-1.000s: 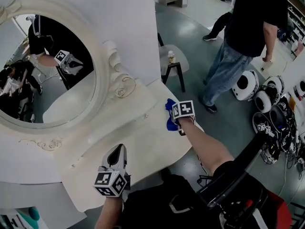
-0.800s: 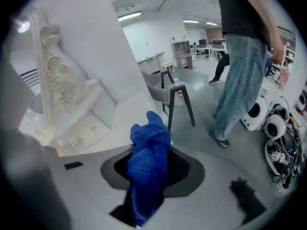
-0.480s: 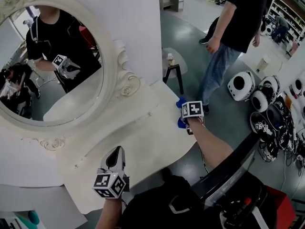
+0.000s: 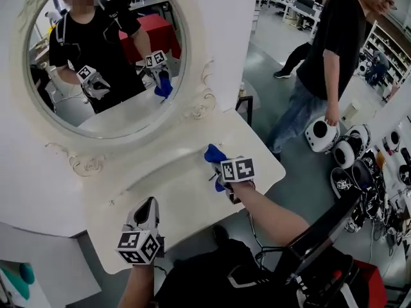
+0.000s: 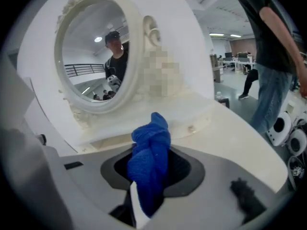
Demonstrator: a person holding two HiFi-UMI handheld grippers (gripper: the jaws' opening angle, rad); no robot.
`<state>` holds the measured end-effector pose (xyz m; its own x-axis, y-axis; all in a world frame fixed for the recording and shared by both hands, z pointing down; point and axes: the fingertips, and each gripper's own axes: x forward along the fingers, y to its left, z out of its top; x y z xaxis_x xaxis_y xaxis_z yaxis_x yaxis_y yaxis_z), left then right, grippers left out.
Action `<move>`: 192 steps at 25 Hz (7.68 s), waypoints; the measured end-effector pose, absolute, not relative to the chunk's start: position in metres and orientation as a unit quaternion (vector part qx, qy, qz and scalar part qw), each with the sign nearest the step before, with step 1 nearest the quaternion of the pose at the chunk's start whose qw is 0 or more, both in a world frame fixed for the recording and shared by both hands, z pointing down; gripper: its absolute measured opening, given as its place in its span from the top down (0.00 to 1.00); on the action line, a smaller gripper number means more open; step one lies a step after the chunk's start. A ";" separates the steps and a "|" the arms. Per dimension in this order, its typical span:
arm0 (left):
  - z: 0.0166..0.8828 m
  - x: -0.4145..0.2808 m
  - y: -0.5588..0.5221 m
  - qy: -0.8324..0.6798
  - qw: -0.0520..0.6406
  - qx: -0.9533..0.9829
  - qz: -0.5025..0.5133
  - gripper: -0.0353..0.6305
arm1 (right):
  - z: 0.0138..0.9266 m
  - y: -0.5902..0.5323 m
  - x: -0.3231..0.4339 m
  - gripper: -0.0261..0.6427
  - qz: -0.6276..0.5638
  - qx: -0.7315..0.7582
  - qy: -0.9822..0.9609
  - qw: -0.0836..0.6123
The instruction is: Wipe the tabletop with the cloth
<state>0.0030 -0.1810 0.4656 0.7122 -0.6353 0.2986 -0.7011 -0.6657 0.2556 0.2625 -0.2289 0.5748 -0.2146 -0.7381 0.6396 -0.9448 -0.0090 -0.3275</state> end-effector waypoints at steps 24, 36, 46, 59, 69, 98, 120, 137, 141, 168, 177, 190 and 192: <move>0.510 -0.388 -0.065 -0.597 0.230 0.766 0.062 0.94 | 0.598 -0.163 -0.315 0.76 0.368 0.284 -0.860 0.210; 0.522 -0.434 -0.039 -0.625 0.244 0.739 0.068 0.94 | 0.672 -0.168 -0.395 0.76 0.413 0.285 -0.819 0.277; 0.516 -0.430 -0.050 -0.624 0.234 0.742 0.069 0.94 | 0.692 -0.178 -0.387 0.76 0.403 0.300 -0.806 0.312; 0.508 -0.332 -0.096 -0.561 0.220 0.794 0.078 0.94 | 0.692 -0.189 -0.268 0.77 0.417 0.343 -0.790 0.291; 0.499 -0.251 -0.119 -0.520 0.213 0.822 0.091 0.94 | 0.690 -0.201 -0.175 0.77 0.432 0.377 -0.772 0.275; 0.480 -0.008 -0.169 -0.432 0.191 0.874 0.115 0.94 | 0.692 -0.221 0.107 0.76 0.454 0.455 -0.724 0.250; 0.481 0.141 -0.170 -0.379 0.185 0.896 0.136 0.94 | 0.692 -0.218 0.323 0.76 0.468 0.534 -0.674 0.203; 0.483 0.194 -0.168 -0.362 0.178 0.902 0.152 0.94 | 0.692 -0.216 0.472 0.76 0.473 0.608 -0.616 0.166; 0.484 0.197 -0.166 -0.362 0.179 0.902 0.152 0.94 | 0.692 -0.215 0.497 0.76 0.469 0.621 -0.604 0.170; 0.487 -0.038 -0.140 -0.456 0.211 0.860 0.096 0.94 | 0.559 -0.202 0.170 0.76 0.397 0.476 -0.772 0.142; 0.501 -0.239 -0.086 -0.565 0.228 0.790 0.070 0.94 | 0.558 -0.153 -0.137 0.76 0.404 0.289 -0.852 0.166; 0.532 -0.423 0.010 -0.658 0.258 0.705 0.063 0.94 | 0.657 -0.099 -0.386 0.76 0.393 0.209 -0.848 0.288; 0.532 -0.432 0.018 -0.664 0.261 0.699 0.061 0.94 | 0.675 -0.096 -0.398 0.76 0.390 0.212 -0.840 0.312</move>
<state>-0.4323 0.0181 0.5325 0.1121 -0.8955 0.4307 -0.9588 0.0164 0.2836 -0.3982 -0.0960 0.6745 -0.7155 -0.1118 0.6896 -0.5993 0.6056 -0.5235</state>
